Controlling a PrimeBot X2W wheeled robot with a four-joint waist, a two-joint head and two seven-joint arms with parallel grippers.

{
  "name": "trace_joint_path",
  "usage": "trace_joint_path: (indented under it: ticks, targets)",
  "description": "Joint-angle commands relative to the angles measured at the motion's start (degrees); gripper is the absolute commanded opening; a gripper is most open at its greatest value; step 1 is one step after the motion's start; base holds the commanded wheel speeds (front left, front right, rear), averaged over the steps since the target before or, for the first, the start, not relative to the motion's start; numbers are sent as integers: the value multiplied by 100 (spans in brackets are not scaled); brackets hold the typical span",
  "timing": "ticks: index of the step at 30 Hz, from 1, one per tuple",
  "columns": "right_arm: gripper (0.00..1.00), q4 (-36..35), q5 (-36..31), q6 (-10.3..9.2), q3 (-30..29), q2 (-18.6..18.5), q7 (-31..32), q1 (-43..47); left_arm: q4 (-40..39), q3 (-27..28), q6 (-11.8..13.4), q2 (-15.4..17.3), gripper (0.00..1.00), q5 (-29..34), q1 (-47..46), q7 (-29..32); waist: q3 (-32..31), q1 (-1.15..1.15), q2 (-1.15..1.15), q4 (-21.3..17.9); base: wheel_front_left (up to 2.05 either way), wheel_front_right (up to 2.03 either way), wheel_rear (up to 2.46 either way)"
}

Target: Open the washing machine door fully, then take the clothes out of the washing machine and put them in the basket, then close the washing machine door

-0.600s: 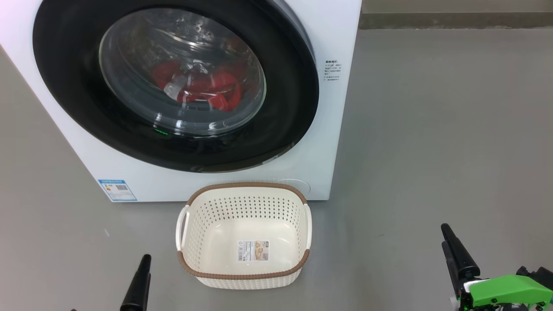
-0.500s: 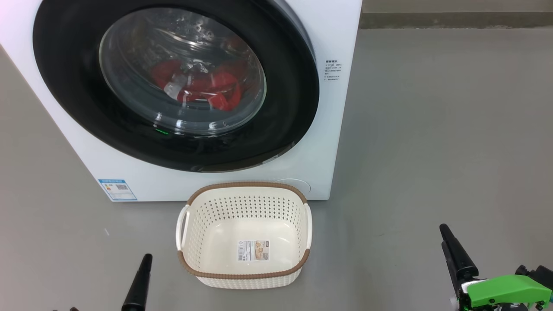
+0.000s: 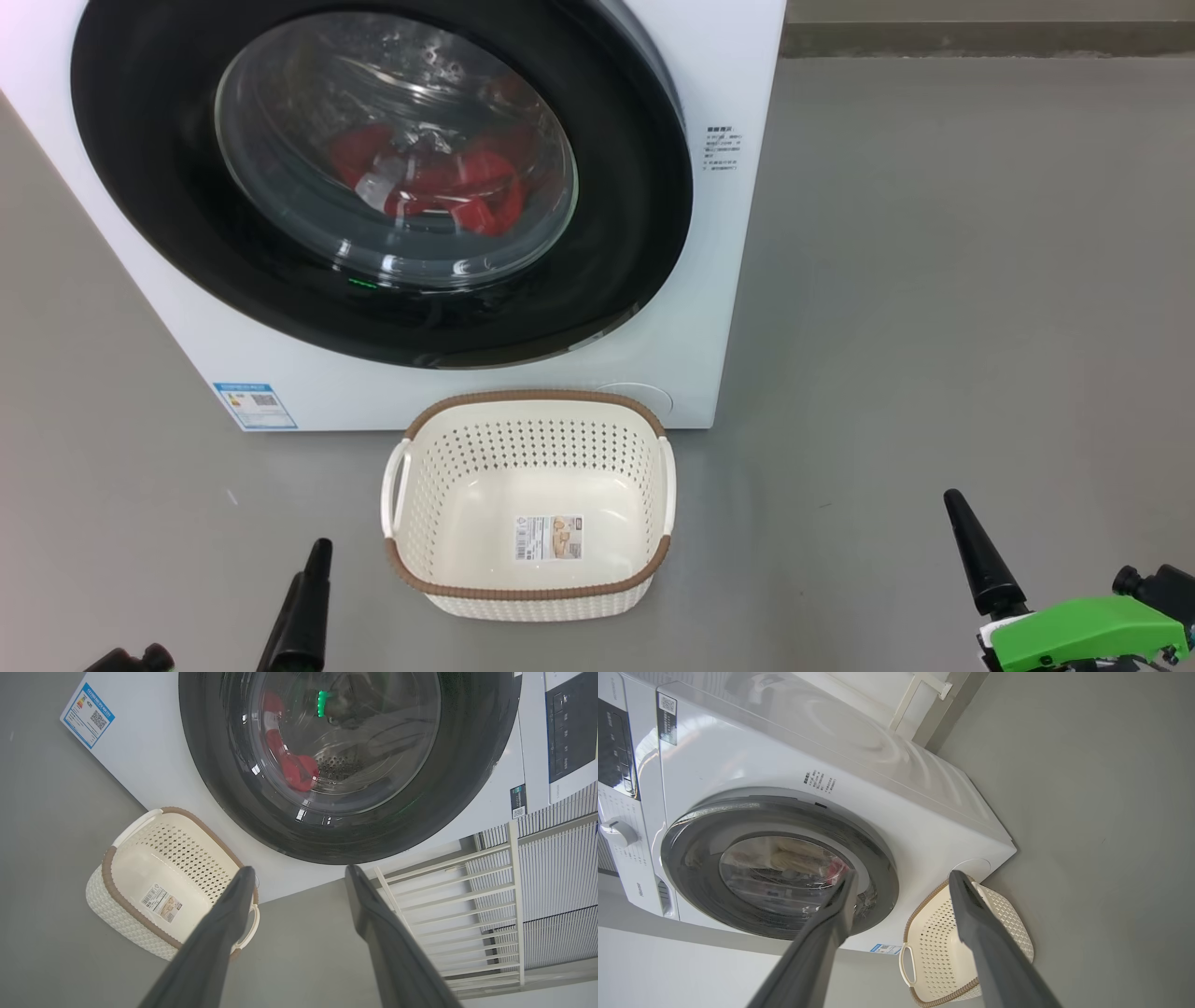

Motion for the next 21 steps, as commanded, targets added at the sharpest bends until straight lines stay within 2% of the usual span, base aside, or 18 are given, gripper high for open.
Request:
trace_joint_path:
  ticks: [1,21]
  targets:
    - [100,-189,-235,1,68,-110,-82,-84,-205,49,-18,109,100,250,-62,-90,6,-1,0,2,0,0,0]
    - [100,-361,-1614,2,171,-171,-420,33,-470,-20,11,179,100,1861,-21,-430,68,-1,0,13,0,0,0]
